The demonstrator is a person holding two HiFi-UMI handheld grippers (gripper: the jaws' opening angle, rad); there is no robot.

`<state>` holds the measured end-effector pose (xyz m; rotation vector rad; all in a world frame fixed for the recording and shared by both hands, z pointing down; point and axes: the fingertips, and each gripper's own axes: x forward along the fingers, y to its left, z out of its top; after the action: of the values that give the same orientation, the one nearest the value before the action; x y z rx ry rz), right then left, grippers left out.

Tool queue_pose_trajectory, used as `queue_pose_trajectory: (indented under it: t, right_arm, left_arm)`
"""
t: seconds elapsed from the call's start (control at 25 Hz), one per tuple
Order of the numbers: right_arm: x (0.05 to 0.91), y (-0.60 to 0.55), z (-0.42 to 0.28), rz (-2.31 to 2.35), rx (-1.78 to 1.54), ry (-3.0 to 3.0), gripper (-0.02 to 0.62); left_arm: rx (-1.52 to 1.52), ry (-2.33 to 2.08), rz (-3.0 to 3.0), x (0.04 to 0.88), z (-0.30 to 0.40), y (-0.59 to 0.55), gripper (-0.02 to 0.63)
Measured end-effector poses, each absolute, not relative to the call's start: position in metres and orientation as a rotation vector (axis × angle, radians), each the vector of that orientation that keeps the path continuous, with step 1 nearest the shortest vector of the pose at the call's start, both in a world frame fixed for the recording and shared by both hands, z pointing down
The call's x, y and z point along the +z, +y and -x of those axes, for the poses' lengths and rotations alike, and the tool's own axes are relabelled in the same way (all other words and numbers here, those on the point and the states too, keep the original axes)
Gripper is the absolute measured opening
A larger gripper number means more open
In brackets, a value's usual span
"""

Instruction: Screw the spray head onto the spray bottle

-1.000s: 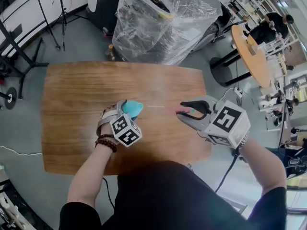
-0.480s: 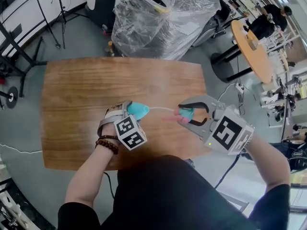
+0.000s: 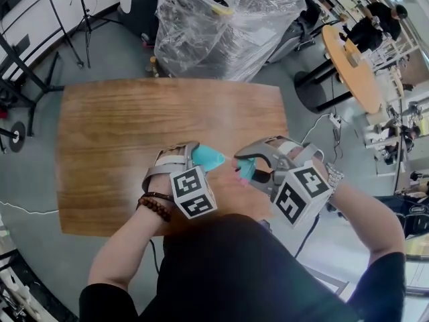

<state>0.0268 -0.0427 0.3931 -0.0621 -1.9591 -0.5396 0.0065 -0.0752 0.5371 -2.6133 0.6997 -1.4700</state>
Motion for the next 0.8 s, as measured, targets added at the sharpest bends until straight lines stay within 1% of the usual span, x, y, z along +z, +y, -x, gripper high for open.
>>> queue_pose_trajectory:
  t: [0.12,0.44,0.8]
  right_arm:
    - [0.405,-0.037,-0.028,0.123,-0.600,-1.928,0.118]
    - [0.416,-0.032,-0.030,0.194,-0.635,-1.913,0.118]
    - [0.417,-0.028,-0.029,0.219,-0.623,-1.940,0.118]
  left_arm:
    - [-1.445,0.650,2.612,0.528,-0.017,-0.068,0.388]
    - [-1.407,0.602,2.608,0.519,-0.028,-0.060,0.387]
    - [-1.394,0.593,2.595,0.518,-0.030,-0.060,0.387]
